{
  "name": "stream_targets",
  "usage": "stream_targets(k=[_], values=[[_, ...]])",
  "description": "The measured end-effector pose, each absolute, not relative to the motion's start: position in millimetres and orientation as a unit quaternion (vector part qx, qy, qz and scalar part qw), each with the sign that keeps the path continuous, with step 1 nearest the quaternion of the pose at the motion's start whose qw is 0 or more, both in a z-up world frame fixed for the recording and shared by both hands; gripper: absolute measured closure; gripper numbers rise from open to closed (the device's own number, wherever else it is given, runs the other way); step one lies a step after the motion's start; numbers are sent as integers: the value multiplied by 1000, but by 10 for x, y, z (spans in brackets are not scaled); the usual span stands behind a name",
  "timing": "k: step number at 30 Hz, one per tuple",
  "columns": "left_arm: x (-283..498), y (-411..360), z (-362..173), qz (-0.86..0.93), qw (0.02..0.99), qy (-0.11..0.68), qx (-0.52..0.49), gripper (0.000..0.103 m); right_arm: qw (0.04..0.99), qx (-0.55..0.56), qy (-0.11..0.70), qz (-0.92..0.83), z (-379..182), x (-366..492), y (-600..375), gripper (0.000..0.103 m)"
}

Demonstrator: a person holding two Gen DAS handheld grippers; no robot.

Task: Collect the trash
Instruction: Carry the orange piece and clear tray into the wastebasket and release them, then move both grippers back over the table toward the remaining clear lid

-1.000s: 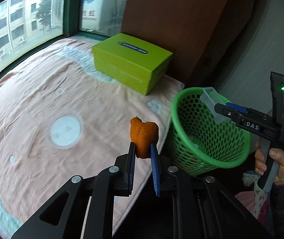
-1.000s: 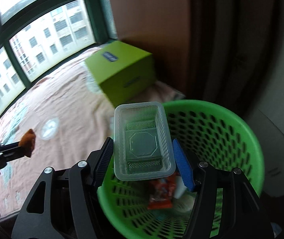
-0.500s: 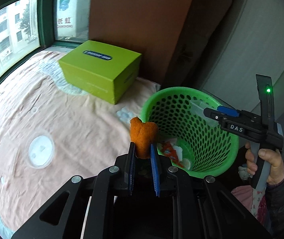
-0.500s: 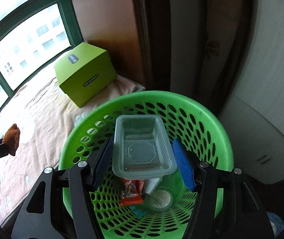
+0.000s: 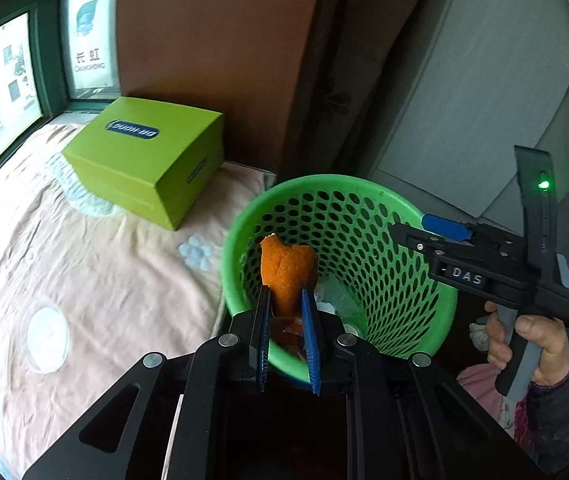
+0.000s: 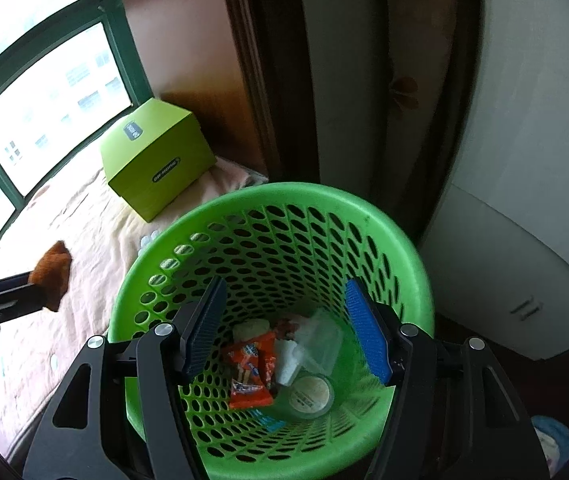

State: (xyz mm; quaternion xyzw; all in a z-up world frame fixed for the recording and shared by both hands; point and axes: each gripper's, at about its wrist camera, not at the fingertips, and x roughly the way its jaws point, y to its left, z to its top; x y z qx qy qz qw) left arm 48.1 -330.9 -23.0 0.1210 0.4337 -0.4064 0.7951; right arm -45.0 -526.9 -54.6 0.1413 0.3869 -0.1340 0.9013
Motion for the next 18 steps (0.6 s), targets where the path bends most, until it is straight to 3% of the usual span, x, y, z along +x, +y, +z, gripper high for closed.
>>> stream_targets(k=[9,18], values=[[452,-3592,-366,-413,782,447,138,88,908,143,366,-146,-417,-689,-5321,33],[374,-3801,-462,-422,770,454,150,86,907,151,362,-152,-399,-805,-5358,33]])
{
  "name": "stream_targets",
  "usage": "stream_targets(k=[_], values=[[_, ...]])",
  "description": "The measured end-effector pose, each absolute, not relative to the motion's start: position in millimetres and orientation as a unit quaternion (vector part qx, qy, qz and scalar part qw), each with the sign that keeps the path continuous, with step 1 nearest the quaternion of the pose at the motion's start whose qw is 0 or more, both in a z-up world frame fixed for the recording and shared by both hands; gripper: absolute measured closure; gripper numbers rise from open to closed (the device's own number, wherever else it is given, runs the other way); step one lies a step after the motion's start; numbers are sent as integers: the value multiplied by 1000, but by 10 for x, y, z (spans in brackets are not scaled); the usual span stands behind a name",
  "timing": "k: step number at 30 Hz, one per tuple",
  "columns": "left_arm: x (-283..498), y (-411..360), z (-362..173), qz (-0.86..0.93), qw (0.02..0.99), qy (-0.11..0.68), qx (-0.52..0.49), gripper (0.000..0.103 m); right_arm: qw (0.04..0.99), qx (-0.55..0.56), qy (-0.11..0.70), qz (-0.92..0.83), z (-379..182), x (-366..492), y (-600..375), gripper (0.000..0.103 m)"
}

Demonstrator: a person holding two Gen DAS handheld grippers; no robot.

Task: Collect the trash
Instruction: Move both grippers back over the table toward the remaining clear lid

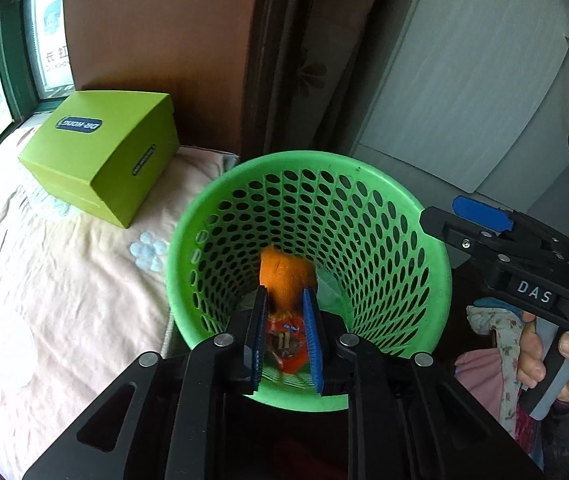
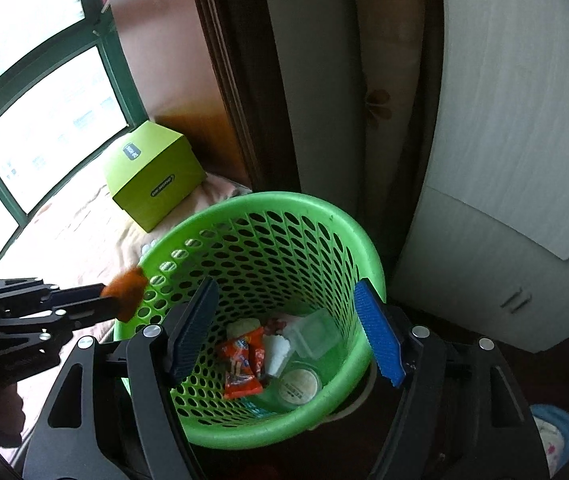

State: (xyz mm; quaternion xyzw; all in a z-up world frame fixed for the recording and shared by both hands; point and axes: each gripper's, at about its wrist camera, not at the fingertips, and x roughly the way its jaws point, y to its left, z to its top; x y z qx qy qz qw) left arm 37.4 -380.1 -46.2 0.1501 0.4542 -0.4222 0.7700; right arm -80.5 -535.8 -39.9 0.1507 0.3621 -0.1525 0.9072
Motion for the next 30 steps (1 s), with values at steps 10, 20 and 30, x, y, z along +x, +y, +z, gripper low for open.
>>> stream_targets(k=[10,20,30], values=[[350,-3860,-477,-424,769,455,145,72,907,157,359,-153,-401,-864,-5354,32],[473,-3517,-443,-390,791,454,128,52,906,163,364,-142,-440,-851,-5254,28],[718,-2976,-438,-345,813,458,100,32,910,155,369,-108,-443,-685,-4954,22]])
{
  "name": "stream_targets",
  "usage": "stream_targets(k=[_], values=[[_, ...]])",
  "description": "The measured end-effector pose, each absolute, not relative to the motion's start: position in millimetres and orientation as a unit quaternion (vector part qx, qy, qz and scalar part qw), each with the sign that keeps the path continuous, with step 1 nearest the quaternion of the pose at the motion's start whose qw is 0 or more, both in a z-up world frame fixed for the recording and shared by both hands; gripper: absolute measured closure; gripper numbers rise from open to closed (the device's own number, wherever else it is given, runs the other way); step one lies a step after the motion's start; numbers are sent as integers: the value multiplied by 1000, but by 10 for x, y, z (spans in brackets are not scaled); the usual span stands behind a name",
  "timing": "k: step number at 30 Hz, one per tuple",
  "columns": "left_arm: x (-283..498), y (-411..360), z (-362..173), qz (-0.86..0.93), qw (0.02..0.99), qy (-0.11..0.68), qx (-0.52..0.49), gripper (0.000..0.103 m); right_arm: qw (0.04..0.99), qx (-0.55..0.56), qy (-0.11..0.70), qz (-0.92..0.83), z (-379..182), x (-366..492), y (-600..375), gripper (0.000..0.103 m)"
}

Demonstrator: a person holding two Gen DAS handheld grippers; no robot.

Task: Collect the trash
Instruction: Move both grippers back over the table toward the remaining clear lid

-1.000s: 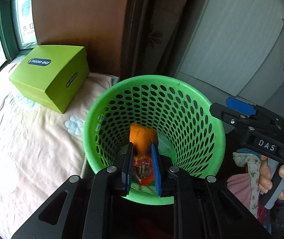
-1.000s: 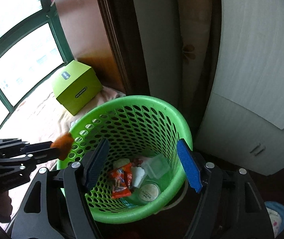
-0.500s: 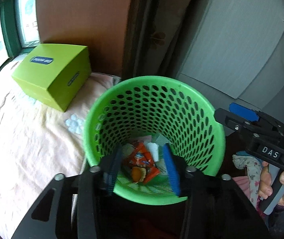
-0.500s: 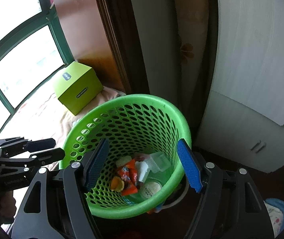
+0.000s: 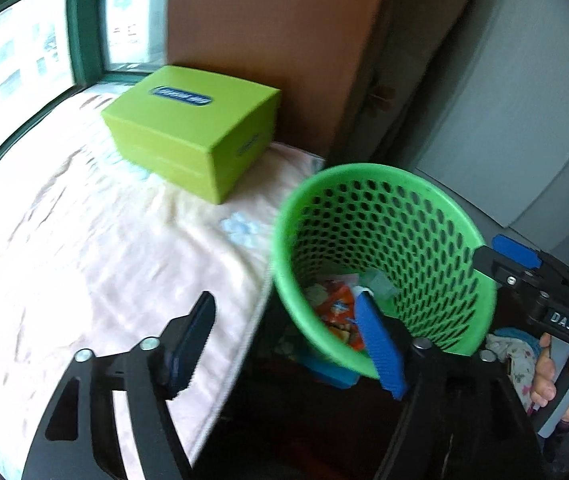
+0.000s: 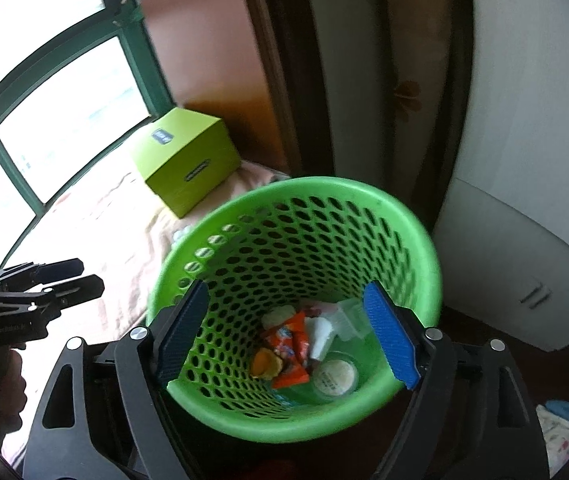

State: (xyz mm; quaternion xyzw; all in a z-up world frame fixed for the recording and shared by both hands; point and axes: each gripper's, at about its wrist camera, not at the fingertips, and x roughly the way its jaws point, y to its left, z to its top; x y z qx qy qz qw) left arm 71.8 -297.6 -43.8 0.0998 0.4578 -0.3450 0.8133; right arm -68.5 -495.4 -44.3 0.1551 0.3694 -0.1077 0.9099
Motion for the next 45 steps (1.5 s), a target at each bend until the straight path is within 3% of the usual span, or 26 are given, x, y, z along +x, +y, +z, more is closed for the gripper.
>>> stream_targets(k=[3,10,30,45], values=[[834,-2796,-463,-324,821,460,94,31,912,153,369,-96,-428,-622,-4862,20],[1088,-2259,-494,-258,849,453,87,16,916,142,369,-69,-390,-470,-4638,17],[2011,-677,-832,-65,872,480,68,16,912,115,394,0,-451,125,-3929,15],[2408,-125,-1006,-18,865,498,59,16,904,99,415,40,-573,564,-3457,15]])
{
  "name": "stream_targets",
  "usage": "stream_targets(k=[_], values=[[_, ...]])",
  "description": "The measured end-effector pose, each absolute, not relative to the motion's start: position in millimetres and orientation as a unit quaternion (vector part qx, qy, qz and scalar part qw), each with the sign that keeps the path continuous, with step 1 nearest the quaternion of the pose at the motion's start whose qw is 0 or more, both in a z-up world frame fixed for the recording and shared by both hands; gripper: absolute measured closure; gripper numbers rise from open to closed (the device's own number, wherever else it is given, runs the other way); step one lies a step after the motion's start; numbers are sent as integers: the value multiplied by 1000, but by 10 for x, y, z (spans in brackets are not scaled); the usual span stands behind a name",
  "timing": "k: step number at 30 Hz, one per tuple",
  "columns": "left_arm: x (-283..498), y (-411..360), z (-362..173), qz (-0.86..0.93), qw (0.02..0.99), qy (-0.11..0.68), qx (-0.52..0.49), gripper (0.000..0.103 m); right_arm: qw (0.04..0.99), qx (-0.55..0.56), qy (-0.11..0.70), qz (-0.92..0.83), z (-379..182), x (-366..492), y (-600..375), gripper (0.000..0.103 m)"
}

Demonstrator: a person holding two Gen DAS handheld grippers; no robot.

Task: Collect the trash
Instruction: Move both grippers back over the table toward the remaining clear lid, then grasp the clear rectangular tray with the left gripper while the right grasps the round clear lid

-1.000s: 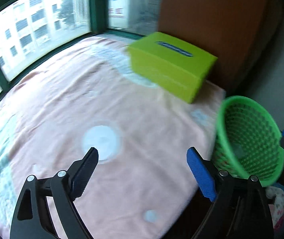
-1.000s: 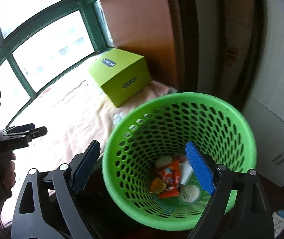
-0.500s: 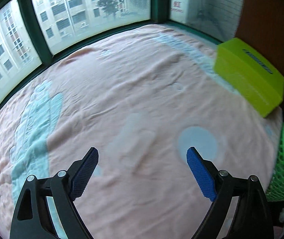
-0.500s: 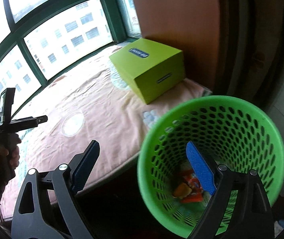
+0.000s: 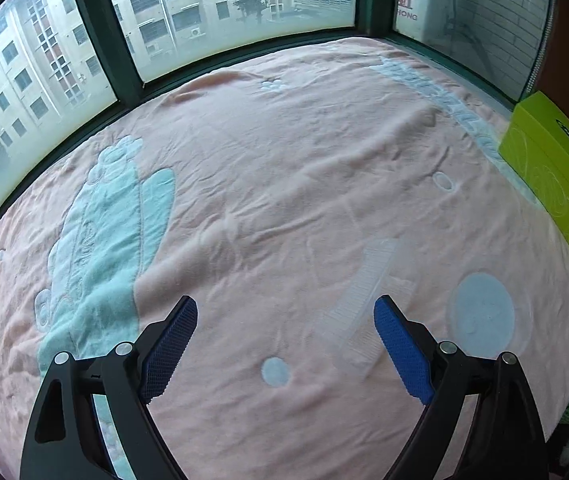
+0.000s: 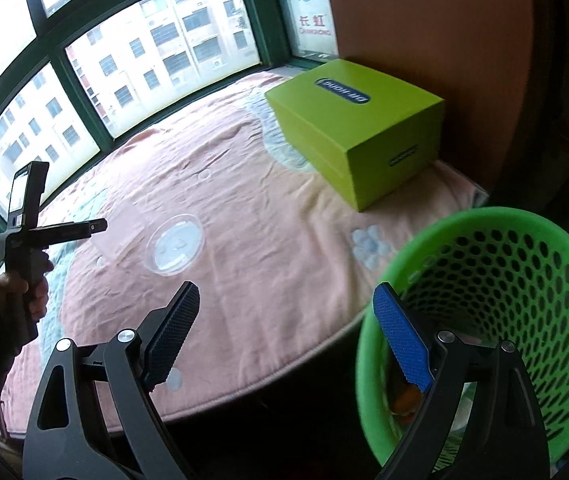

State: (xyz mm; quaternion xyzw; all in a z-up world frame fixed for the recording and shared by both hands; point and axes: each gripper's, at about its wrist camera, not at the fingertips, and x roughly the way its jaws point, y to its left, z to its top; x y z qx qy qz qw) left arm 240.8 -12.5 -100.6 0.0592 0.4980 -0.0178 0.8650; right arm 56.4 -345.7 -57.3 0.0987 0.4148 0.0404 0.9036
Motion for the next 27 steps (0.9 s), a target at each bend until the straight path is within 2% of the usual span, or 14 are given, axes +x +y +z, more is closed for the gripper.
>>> stream_targets(k=[9,27], values=[[2441,58,-958,-27,868,494,38,16,898,95,426,57,-669,734,-3274,15],[2548,-302,-1230,-168,835,511,115,16,884,82,452,91,-894,1050,-2947,15]])
